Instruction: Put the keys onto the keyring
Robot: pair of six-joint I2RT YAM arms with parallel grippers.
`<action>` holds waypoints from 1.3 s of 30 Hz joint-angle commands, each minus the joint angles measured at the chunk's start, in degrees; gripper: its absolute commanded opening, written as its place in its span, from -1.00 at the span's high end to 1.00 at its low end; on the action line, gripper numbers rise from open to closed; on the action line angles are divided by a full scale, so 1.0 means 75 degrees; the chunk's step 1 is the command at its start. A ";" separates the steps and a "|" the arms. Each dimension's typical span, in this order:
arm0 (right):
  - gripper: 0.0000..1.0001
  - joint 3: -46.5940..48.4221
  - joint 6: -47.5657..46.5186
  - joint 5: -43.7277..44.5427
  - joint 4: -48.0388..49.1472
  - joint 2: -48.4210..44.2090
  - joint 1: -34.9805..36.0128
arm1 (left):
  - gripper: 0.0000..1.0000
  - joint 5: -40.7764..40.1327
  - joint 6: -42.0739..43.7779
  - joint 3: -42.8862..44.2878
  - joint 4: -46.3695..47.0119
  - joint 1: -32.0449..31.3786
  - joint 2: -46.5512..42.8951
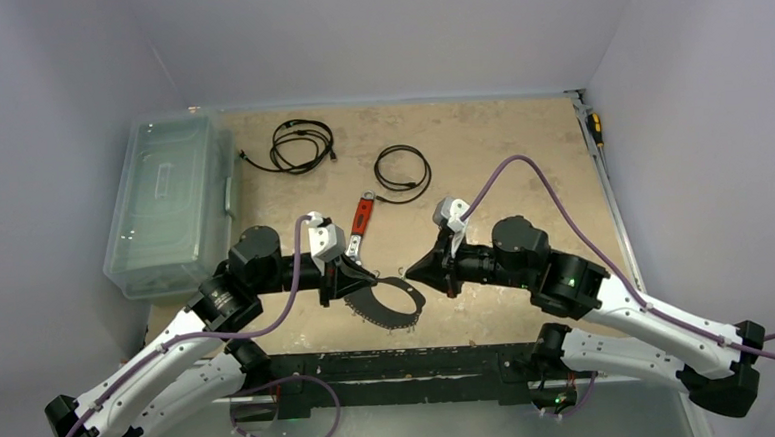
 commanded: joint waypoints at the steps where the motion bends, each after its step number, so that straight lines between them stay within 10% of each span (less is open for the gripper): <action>1: 1.00 0.0382 -0.0048 -0.0688 0.0552 0.0018 0.0036 | 1.00 0.0037 -0.0014 0.0152 0.0354 0.0003 0.0004; 39: 1.00 0.0155 0.0046 -0.1007 0.1346 0.0450 0.0043 | 1.00 0.0025 -0.0085 0.0141 0.0389 0.0006 0.0015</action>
